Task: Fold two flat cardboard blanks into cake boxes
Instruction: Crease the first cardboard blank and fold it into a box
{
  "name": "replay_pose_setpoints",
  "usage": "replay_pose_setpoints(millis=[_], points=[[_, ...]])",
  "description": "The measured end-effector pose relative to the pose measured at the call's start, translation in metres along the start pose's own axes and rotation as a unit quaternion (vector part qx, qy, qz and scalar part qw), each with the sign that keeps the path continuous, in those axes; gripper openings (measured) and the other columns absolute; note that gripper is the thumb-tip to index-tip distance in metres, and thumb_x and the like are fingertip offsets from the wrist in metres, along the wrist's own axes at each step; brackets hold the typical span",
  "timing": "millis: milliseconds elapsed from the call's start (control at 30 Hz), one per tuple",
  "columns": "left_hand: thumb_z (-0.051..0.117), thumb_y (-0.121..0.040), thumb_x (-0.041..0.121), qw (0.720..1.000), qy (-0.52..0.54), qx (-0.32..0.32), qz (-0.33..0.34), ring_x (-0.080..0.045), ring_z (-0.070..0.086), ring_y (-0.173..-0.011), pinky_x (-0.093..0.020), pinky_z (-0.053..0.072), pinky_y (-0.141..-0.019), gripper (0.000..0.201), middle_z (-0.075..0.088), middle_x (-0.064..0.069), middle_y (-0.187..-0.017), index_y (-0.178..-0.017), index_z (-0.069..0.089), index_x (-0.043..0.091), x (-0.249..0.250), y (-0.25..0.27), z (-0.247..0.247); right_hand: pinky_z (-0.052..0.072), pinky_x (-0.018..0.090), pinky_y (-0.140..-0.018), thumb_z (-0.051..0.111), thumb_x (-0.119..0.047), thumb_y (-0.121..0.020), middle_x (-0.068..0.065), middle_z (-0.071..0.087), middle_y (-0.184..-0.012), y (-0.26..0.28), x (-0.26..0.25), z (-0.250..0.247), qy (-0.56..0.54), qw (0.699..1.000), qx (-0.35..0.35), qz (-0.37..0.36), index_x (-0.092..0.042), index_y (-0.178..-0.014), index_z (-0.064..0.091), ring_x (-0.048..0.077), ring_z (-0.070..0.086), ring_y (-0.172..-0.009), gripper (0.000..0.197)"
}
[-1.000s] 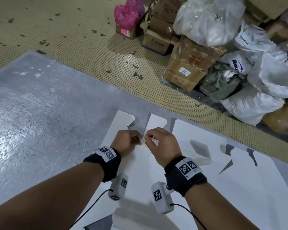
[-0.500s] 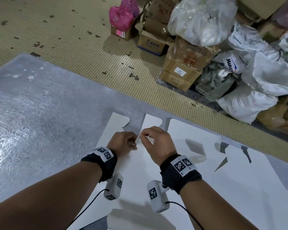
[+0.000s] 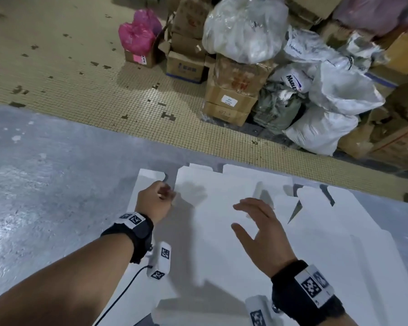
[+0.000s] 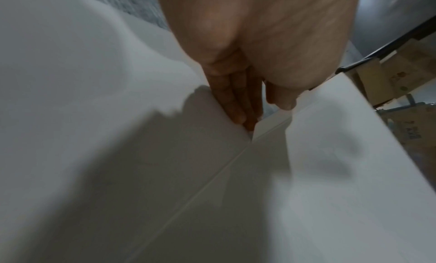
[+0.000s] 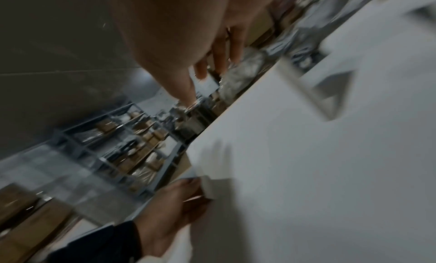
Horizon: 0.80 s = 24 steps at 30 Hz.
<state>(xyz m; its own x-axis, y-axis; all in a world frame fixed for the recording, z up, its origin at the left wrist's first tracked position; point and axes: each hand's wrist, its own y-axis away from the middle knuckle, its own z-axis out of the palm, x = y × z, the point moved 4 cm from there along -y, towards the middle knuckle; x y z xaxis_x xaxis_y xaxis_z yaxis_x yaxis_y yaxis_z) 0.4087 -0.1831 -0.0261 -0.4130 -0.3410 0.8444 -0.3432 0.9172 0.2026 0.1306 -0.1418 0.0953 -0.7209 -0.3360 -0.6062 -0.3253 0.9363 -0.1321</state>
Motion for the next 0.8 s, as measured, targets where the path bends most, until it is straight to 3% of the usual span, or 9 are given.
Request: replay_pose_setpoints(millis=[67,133,200,333,433,500,600,700,800], points=[[0.077,-0.083,0.022,0.999,-0.035,-0.003,0.015,-0.012,0.068,-0.083,-0.019,0.046,-0.075,0.018,0.066,0.014,-0.082,-0.098,0.067,0.017,0.001,0.001,0.001,0.037,0.010,-0.100,0.076,-0.033,-0.084,-0.032,0.049,-0.122,0.037,0.024,-0.003,0.020,0.992,-0.105,0.071,-0.046,-0.111,0.059,-0.008,0.047,-0.120,0.035],[0.072,-0.086,0.021,0.995,-0.098,-0.017,0.031,-0.018,0.065,-0.087,-0.025,0.048,-0.081,0.032,0.066,0.009,-0.081,-0.117,0.067,0.017,0.001,-0.001,0.003,0.037,0.015,-0.102,0.074,-0.054,-0.078,-0.036,0.044,-0.122,0.080,0.053,0.000,0.059,0.965,-0.200,0.159,-0.052,-0.110,0.053,-0.007,0.046,-0.120,0.039],[0.062,-0.088,0.030,0.978,-0.203,-0.026,0.036,-0.026,0.062,-0.091,-0.037,0.052,-0.085,0.027,0.068,0.000,-0.091,-0.114,0.068,0.025,0.003,-0.004,0.004,0.037,0.020,-0.103,0.067,-0.073,-0.062,-0.034,0.041,-0.124,0.123,0.078,0.003,0.083,0.937,-0.228,0.253,-0.053,-0.114,0.047,-0.002,0.045,-0.122,0.059],[0.056,-0.089,0.037,0.949,-0.314,-0.034,0.024,-0.034,0.049,-0.107,-0.040,0.041,-0.083,0.017,0.057,0.001,-0.109,-0.085,0.069,0.026,0.007,-0.005,0.002,0.045,0.036,-0.097,0.068,-0.076,-0.043,-0.013,0.048,-0.125,0.190,0.104,0.008,0.100,0.899,-0.102,0.413,-0.040,-0.122,0.054,0.016,0.050,-0.119,0.088],[0.054,-0.090,0.027,0.962,-0.256,-0.017,0.088,-0.029,0.050,-0.095,-0.040,0.031,-0.080,0.028,0.053,0.005,-0.078,-0.063,0.051,0.019,0.017,-0.006,0.003,0.043,0.049,-0.099,0.094,-0.043,-0.049,0.014,0.052,-0.131,0.228,0.117,0.008,0.113,0.841,0.070,0.525,-0.017,-0.123,0.062,0.038,0.050,-0.119,0.084],[0.051,-0.093,0.021,0.964,-0.220,0.005,0.147,-0.026,0.047,-0.079,-0.040,0.027,-0.082,0.032,0.044,0.008,-0.065,-0.064,0.038,0.020,0.031,0.000,-0.001,0.043,0.052,-0.103,0.097,-0.032,-0.051,0.024,0.047,-0.133,0.249,0.120,0.007,0.076,0.772,0.153,0.612,-0.008,-0.126,0.058,0.044,0.050,-0.120,0.088],[0.048,-0.098,0.019,0.957,-0.200,0.019,0.210,-0.025,0.046,-0.063,-0.039,0.025,-0.083,0.029,0.043,0.007,-0.059,-0.071,0.037,0.019,0.053,0.010,-0.004,0.041,0.050,-0.105,0.098,-0.037,-0.050,0.028,0.043,-0.136,0.273,0.121,0.008,0.021,0.688,0.209,0.695,-0.005,-0.132,0.051,0.044,0.046,-0.126,0.100],[0.048,-0.100,0.019,0.967,-0.146,0.017,0.208,-0.031,0.052,-0.063,-0.037,0.025,-0.083,0.023,0.054,-0.006,-0.061,-0.079,0.047,0.012,0.077,0.011,-0.008,0.031,0.052,-0.114,0.097,-0.048,-0.046,0.027,0.044,-0.140,0.294,0.136,0.005,-0.012,0.653,0.255,0.713,-0.003,-0.130,0.051,0.041,0.040,-0.133,0.105],[0.052,-0.100,0.018,0.965,-0.117,0.027,0.232,-0.034,0.057,-0.064,-0.043,0.037,-0.087,0.020,0.060,-0.011,-0.061,-0.082,0.053,0.008,0.104,0.014,-0.015,0.032,0.052,-0.113,0.083,-0.066,-0.054,0.021,0.048,-0.139,0.307,0.157,-0.003,-0.068,0.657,0.245,0.709,-0.001,-0.130,0.054,0.037,0.045,-0.131,0.104]])
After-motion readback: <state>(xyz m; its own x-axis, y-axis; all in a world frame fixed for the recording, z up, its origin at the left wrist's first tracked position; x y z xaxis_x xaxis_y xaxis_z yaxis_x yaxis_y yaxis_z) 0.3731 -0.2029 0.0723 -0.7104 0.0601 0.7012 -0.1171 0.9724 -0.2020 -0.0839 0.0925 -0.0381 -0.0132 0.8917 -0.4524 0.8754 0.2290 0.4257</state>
